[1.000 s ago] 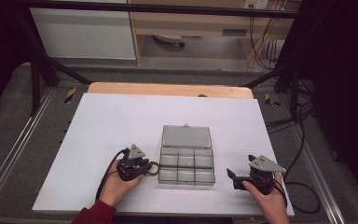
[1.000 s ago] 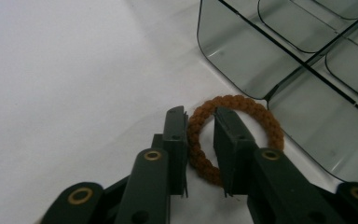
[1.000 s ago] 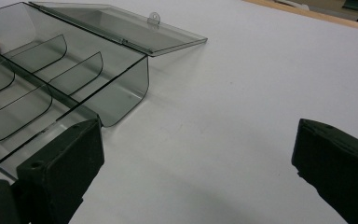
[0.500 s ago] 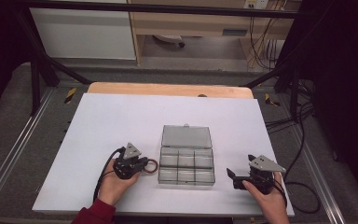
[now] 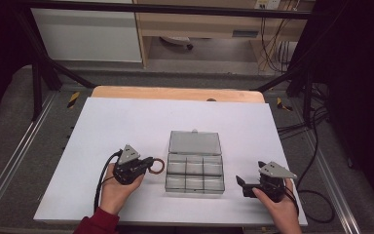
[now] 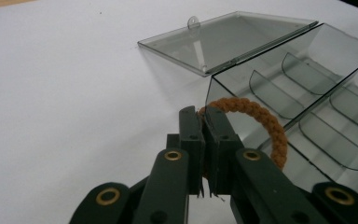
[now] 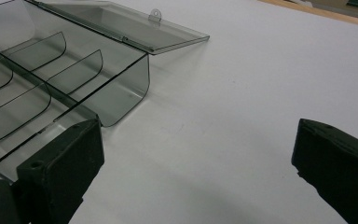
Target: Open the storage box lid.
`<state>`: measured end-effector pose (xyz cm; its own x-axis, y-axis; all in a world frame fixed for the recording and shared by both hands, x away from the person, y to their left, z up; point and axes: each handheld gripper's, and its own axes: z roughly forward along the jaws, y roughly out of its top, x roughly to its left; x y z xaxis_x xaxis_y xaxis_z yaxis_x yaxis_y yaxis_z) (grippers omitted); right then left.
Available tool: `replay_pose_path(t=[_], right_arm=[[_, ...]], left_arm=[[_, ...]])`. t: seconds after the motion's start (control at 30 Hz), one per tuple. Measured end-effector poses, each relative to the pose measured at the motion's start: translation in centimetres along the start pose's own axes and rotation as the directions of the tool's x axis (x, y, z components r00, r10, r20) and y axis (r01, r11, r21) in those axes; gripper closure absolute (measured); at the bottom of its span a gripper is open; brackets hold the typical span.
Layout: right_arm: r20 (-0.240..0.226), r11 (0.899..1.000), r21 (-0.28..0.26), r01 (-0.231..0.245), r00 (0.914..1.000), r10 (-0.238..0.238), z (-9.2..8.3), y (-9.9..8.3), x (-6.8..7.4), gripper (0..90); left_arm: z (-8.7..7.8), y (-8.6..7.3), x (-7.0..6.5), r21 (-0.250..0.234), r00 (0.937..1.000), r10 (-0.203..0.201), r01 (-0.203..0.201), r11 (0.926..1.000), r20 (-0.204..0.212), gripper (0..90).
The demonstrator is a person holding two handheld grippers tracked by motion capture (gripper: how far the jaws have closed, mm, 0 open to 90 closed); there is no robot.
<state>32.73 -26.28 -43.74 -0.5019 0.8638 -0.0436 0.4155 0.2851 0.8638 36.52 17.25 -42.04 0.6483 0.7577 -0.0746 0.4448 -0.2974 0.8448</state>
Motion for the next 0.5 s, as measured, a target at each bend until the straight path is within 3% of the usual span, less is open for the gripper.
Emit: replay_pose_path(t=[0.5], right_arm=[[-0.005, 1.000, 0.000, 0.003, 1.0000, -0.003, 0.1, 0.0, 0.0, 2.5]], left_arm=[[-0.5, 1.3, -1.6, -0.049, 0.9987, 0.024, -0.022, 0.9986, 0.044, 86.2]])
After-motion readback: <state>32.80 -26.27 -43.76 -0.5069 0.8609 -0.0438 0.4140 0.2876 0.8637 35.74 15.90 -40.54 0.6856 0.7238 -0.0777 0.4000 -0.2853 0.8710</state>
